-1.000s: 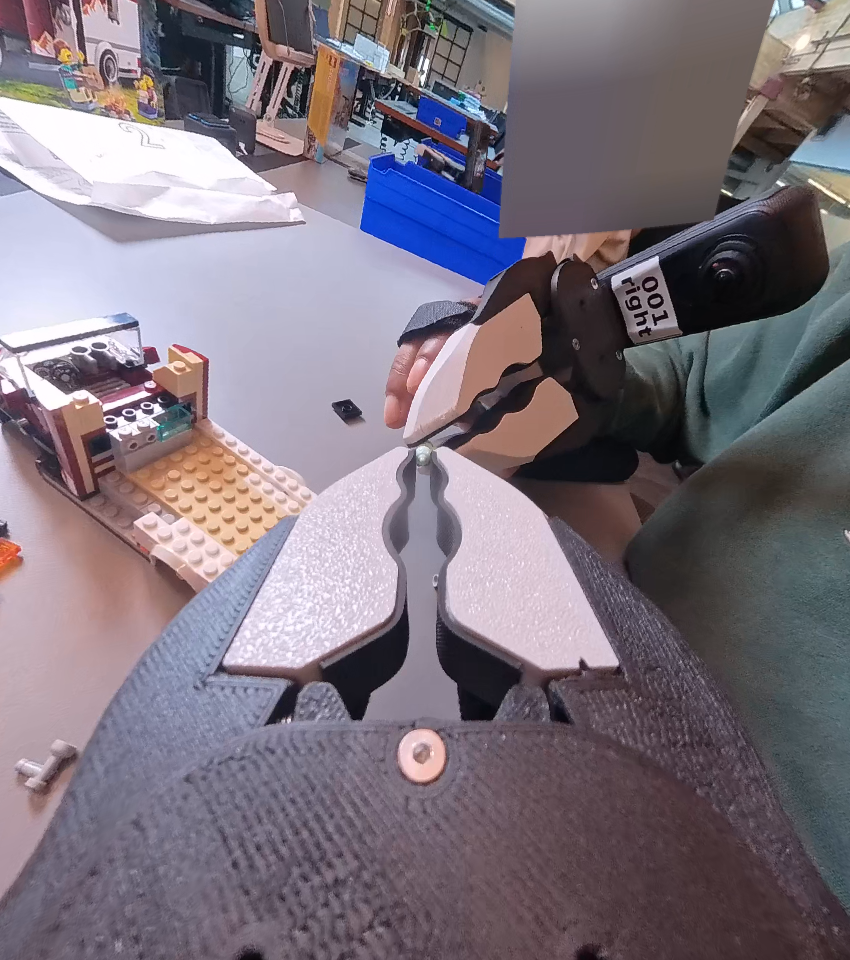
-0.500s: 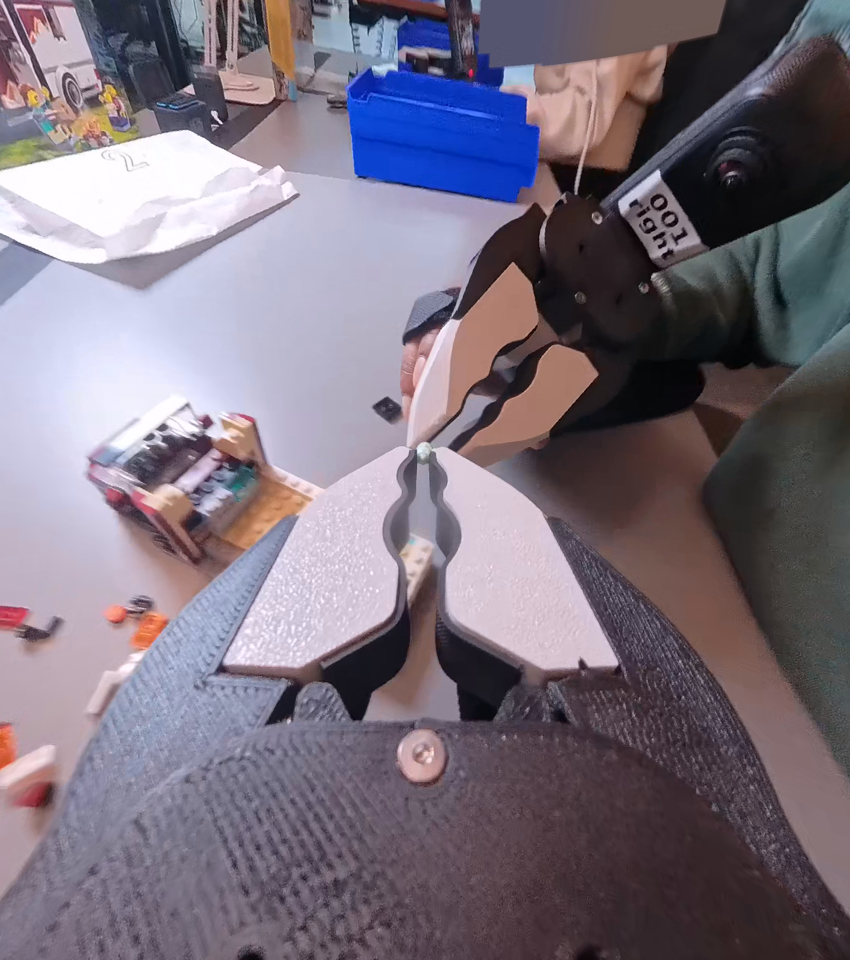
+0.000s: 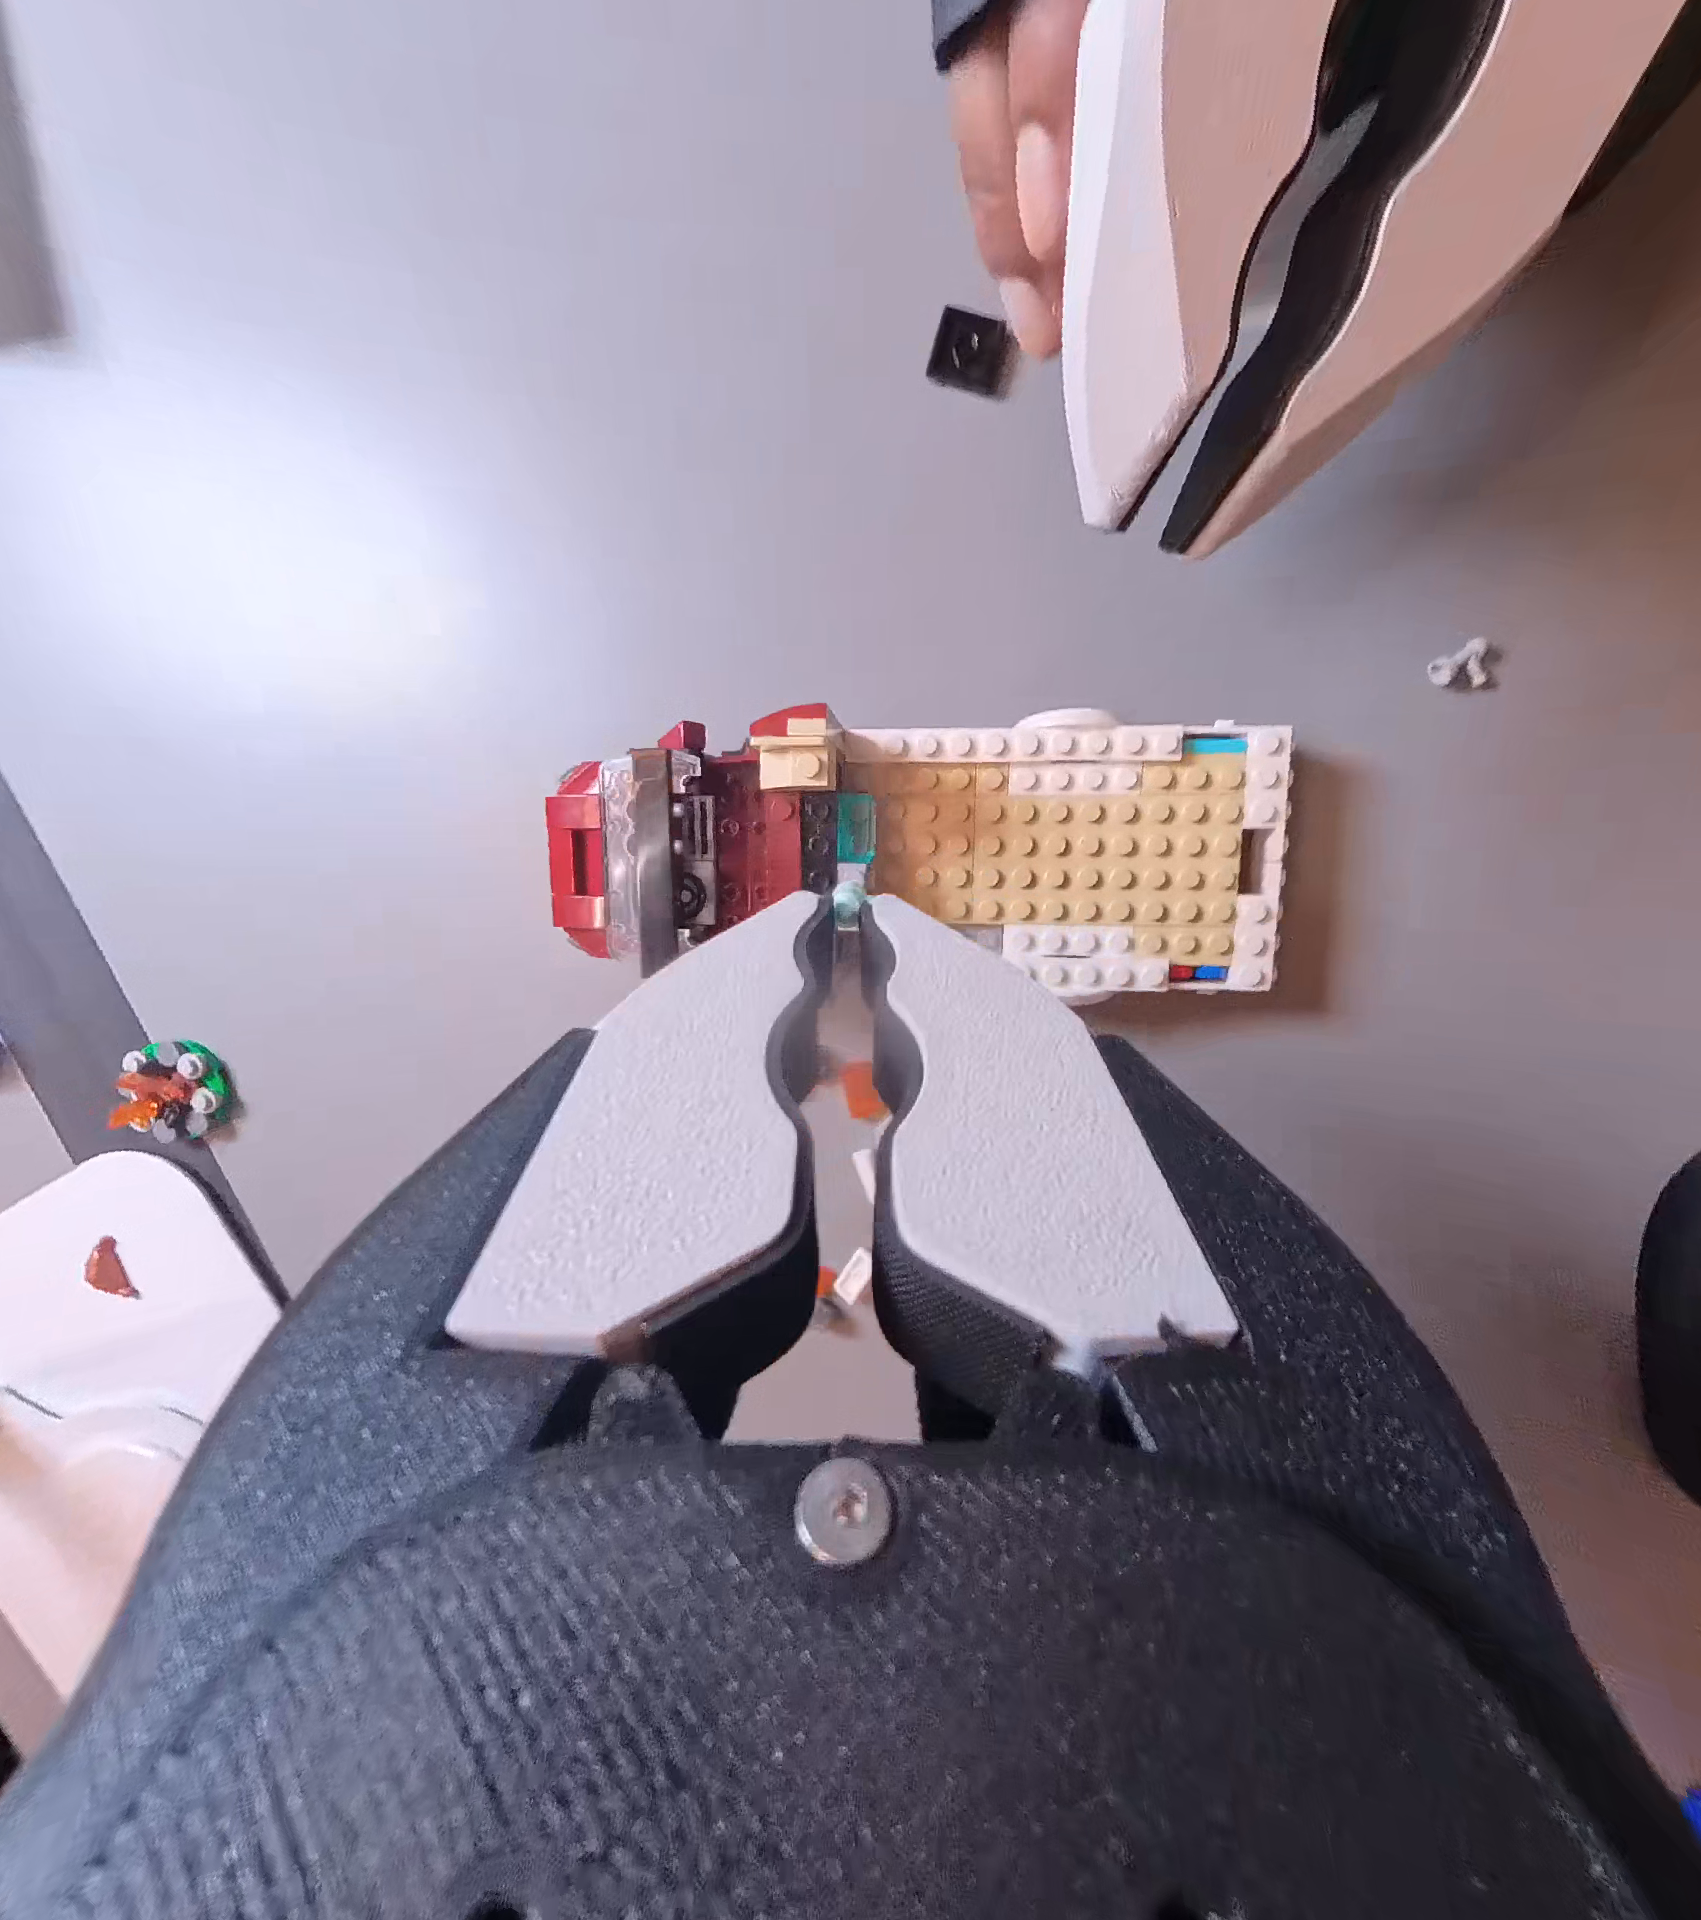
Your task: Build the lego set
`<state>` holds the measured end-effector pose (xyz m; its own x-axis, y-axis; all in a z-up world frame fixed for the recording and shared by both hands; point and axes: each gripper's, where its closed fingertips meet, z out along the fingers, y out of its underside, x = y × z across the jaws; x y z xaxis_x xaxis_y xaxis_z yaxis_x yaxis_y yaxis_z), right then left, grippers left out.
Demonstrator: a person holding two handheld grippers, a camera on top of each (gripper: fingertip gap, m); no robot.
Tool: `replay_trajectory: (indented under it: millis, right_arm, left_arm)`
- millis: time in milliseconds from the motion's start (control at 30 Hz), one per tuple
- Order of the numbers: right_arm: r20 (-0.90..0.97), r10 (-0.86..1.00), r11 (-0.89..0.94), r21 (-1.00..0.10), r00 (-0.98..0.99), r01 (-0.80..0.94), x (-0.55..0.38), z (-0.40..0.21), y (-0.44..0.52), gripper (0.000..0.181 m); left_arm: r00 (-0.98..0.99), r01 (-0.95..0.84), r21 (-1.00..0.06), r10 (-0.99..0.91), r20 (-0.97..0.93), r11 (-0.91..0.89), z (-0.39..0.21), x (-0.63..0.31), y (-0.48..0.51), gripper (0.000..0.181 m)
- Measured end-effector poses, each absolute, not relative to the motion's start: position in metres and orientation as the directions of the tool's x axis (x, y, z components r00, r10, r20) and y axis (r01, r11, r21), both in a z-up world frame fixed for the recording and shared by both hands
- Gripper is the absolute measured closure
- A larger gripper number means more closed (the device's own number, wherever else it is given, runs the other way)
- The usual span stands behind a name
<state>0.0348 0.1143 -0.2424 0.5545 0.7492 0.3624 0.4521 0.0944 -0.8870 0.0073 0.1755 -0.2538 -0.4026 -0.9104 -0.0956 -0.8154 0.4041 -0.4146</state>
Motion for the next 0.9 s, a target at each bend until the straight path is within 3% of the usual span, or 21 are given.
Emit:
replay_trajectory:
  millis: [333, 567, 900]
  right_arm:
    - [0.283, 0.734, -0.008, -0.905, 0.618, 0.425, 0.047, -0.244, 0.126, 0.172]
    - [0.173, 0.734, -0.121, -0.918, 0.656, 0.377, 0.049, -0.254, 0.131, 0.170]
    - [0.165, 0.735, -0.130, -0.918, 0.658, 0.375, 0.050, -0.255, 0.132, 0.167]
  left_arm:
    - [-0.442, -0.884, -0.156, -0.896, -0.031, 0.442, -0.276, 0.006, 0.184, 0.177]
    - [-0.423, -0.895, -0.129, -0.904, -0.061, 0.428, -0.284, 0.006, 0.188, 0.177]
    - [-0.432, -0.888, -0.129, -0.897, -0.095, 0.441, -0.286, 0.009, 0.187, 0.177]
